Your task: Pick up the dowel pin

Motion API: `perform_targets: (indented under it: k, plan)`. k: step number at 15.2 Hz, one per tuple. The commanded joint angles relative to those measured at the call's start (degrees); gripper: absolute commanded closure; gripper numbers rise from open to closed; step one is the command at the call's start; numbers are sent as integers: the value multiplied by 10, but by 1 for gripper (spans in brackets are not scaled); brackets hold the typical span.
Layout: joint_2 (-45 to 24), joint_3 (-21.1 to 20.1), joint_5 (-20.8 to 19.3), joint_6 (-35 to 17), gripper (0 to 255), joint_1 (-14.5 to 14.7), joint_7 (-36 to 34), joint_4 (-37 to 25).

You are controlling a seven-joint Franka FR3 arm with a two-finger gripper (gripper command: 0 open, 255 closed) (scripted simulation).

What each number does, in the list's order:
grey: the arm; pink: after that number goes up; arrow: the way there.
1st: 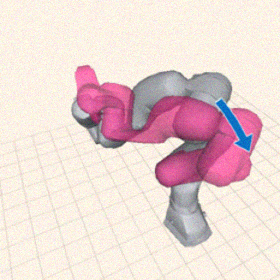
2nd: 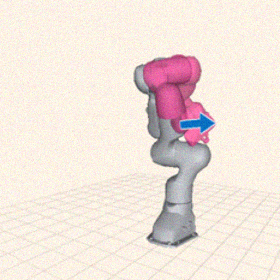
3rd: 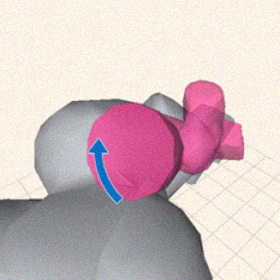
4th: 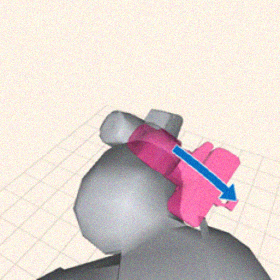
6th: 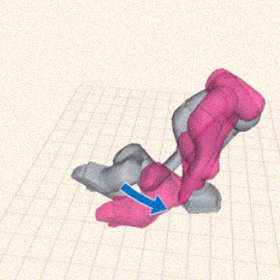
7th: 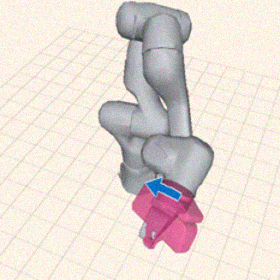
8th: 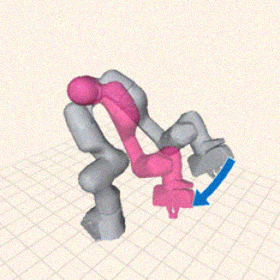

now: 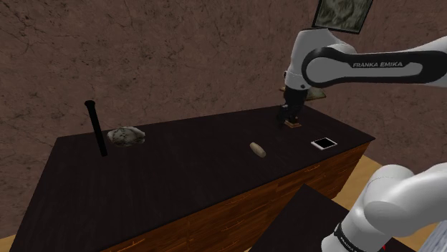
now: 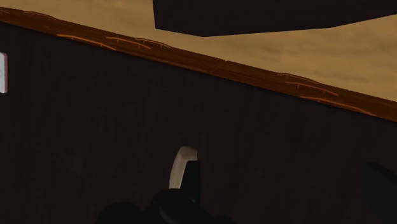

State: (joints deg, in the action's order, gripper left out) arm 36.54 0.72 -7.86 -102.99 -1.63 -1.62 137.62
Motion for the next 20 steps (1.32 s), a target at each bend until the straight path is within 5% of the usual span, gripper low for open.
perform_targets:
  k: [1,10,20]
  plan:
    - [-22,9,-5,-44,0,-5,1,20]
    - [-178,54,-18,-214,0,-28,16,25]
    - [-391,91,11,-366,0,-48,53,-44]
